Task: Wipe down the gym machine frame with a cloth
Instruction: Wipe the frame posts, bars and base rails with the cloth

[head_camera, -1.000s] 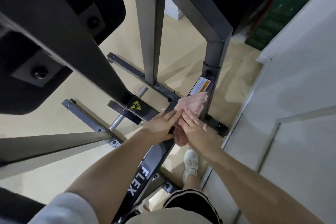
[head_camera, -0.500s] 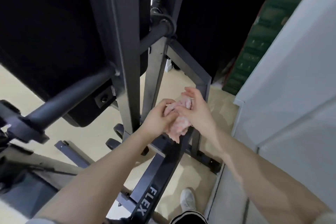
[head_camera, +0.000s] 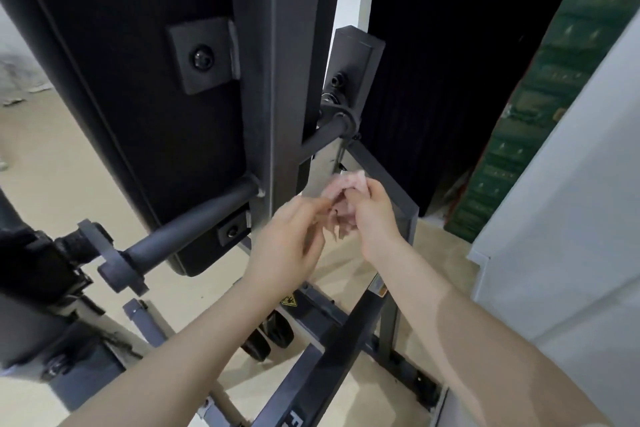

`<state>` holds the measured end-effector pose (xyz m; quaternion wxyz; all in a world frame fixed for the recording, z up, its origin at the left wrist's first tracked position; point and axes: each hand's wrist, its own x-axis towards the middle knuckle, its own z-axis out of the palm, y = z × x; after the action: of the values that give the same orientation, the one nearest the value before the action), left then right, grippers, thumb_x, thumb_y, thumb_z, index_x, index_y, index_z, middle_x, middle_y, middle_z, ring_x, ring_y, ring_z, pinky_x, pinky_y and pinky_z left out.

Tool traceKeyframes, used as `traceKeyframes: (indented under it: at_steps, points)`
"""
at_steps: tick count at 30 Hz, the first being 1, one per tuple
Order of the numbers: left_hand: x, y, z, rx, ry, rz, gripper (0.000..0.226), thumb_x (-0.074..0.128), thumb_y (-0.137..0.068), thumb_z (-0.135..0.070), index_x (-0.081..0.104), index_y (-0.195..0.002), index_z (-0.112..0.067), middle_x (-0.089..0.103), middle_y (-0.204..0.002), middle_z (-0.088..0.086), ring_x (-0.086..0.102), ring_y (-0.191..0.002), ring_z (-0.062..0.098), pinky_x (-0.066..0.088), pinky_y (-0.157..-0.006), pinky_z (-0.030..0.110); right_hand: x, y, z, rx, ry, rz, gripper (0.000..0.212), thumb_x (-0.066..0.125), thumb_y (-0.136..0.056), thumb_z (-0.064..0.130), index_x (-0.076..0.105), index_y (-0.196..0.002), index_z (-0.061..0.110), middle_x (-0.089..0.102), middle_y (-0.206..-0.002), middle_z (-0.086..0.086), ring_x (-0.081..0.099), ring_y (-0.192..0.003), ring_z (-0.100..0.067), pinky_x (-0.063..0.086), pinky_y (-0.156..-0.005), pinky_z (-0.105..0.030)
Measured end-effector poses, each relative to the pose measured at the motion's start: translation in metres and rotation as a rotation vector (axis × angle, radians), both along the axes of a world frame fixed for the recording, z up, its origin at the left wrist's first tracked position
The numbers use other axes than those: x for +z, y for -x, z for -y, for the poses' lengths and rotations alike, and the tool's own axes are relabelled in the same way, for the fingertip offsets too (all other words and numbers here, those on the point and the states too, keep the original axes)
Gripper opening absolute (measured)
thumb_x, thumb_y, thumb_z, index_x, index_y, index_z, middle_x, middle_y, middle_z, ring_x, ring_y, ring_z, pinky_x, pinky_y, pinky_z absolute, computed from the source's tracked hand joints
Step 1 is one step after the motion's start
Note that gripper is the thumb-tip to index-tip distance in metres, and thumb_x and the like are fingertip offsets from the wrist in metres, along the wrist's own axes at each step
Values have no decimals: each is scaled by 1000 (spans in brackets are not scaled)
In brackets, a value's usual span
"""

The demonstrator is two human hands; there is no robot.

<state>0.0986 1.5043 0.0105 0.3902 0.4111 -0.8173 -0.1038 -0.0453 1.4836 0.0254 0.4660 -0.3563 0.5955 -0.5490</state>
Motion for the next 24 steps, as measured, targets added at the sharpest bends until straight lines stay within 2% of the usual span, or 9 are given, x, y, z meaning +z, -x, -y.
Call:
traceKeyframes:
  at_steps: [3, 6, 9, 12, 14, 17, 19, 21, 24]
  points:
    - [18, -12, 5, 133, 352, -84, 38, 44, -87, -10, 47, -124, -8, 43, -127, 13, 43, -118, 23, 29, -105, 18, 22, -27, 0, 249, 254, 232, 27, 40, -102, 21, 65, -94, 14, 60, -65, -3, 59, -66, -19, 45, -62, -31]
    - [28, -19, 13, 231, 353, -116, 56, 48, -87, 1, 27, -138, -8, 15, -148, 16, 15, -141, 24, 11, -117, 27, 29, -44, -3, 405, 334, 434, 34, 32, -102, 20, 64, -110, 31, 40, -65, 3, 46, -59, -6, 37, -62, -22]
    - [30, -25, 18, 249, 171, -116, 76, 53, -84, 11, 14, -146, -13, 4, -155, 13, 5, -142, 17, 9, -116, 30, 18, -42, -8, 353, 272, 160, 34, 30, -92, -6, 57, -83, 13, 49, -66, -2, 43, -62, -13, 38, -60, -20]
    - [37, -27, 21, 166, 154, -115, 79, 49, -87, 10, 6, -149, -13, -2, -153, 0, 2, -141, 4, 6, -114, 14, 35, -43, -9, 283, 341, -52, 20, 30, -90, -15, 49, -88, -9, 53, -69, -8, 47, -70, -22, 44, -62, -25]
    - [43, -25, 22, 127, 155, -129, 80, 47, -88, 10, -2, -144, -20, -6, -151, -6, -7, -138, -9, 1, -110, 5, 59, -43, -5, 239, 476, -61, 21, 34, -97, -8, 54, -94, -3, 55, -67, -5, 49, -69, -22, 44, -63, -29]
    - [48, -21, 21, 114, 149, -142, 79, 46, -91, 4, -7, -142, -24, -10, -151, -9, -8, -139, -4, 0, -111, 7, 62, -48, 2, 220, 522, -35, 27, 42, -99, 0, 59, -101, 20, 62, -75, 6, 58, -70, -9, 49, -68, -23]
    - [47, -19, 20, 102, 130, -156, 75, 44, -91, -2, -6, -143, -23, -10, -151, -9, -6, -141, 1, -2, -112, 9, 40, -53, 0, 253, 413, -5, 23, 41, -101, 6, 57, -105, 22, 62, -85, 9, 60, -76, -2, 49, -77, -22]
    - [47, -19, 20, 96, 106, -167, 73, 43, -91, -7, -3, -146, -20, -10, -152, -9, -7, -141, 2, -2, -112, 9, 26, -59, -2, 262, 322, -14, 22, 37, -103, 8, 56, -99, 18, 61, -87, 7, 59, -76, -3, 48, -73, -18]
    - [47, -20, 21, 89, 112, -171, 77, 45, -87, 0, -2, -146, -19, -9, -152, -9, -7, -141, 2, -3, -112, 9, 49, -59, 9, 121, 435, -231, 17, 42, -101, 14, 57, -94, 16, 60, -106, -5, 60, -94, -11, 49, -87, -24]
